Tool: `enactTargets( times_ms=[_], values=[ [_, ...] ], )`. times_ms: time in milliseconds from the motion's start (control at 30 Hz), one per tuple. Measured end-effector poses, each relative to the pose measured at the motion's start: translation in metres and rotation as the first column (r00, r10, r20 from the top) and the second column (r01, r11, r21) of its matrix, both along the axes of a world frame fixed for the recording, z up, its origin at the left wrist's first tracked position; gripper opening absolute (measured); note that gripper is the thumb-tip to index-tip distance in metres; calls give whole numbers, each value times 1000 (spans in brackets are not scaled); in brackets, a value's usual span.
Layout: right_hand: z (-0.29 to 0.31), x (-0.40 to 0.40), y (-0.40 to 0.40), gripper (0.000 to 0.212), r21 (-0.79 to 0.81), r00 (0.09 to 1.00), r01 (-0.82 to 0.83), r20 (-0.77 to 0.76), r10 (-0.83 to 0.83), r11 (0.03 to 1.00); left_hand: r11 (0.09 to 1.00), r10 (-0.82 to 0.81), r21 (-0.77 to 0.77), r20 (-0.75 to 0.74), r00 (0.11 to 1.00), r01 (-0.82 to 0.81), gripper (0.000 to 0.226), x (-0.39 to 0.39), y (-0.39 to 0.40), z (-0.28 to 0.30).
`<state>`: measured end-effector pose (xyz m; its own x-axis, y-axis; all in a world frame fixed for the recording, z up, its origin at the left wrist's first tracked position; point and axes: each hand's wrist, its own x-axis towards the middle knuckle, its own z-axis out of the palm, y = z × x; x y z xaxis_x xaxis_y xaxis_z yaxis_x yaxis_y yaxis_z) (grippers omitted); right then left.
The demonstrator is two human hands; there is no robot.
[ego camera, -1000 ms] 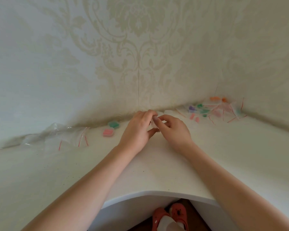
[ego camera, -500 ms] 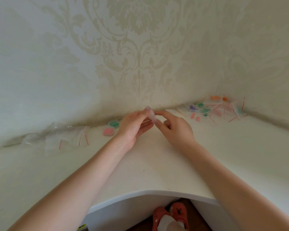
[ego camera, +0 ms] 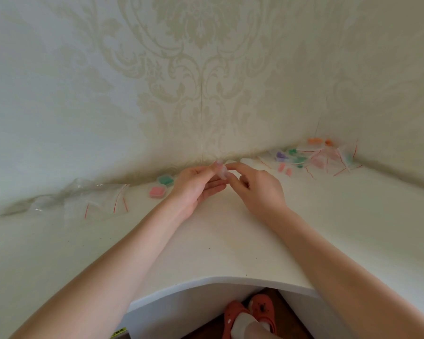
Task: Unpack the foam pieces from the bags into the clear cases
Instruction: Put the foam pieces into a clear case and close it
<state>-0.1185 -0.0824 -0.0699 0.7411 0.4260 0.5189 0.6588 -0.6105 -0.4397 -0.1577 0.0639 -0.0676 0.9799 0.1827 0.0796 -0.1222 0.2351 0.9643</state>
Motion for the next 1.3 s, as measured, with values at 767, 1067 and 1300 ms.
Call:
enactTargets(
  times_ms=[767, 1067, 1300],
  values=[
    [5, -5, 3, 47, -88, 993, -49, 106, 58, 995, 973, 200, 127, -40, 979, -193, 37, 1, -2, 0],
    [4, -4, -1, 33, -1, 990, 60, 132, -59, 998, 934, -206, -303, -27, 978, 188, 27, -4, -2, 9],
    [5, -5, -1, 34, -143, 989, 81, 138, -61, 986, 883, -211, -429, -2, 977, 190, 40, -5, 1, 5]
  ],
)
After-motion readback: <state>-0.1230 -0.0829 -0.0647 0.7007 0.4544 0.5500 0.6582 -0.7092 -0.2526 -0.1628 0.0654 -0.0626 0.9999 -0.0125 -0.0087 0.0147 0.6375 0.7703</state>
